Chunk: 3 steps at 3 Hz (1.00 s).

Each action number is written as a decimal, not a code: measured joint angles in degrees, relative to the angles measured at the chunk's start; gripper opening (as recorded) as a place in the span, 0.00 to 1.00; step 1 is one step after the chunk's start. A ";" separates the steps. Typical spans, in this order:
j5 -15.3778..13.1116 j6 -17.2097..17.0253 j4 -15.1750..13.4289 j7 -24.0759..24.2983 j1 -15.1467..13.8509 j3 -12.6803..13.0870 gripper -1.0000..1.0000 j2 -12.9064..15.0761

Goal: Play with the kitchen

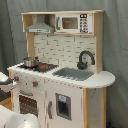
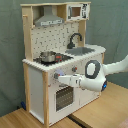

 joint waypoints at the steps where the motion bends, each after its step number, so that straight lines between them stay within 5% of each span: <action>1: -0.04 0.32 -0.17 -4.24 3.02 -3.20 1.00 0.07; 3: -0.04 2.69 -0.17 -12.41 6.37 -12.15 1.00 0.10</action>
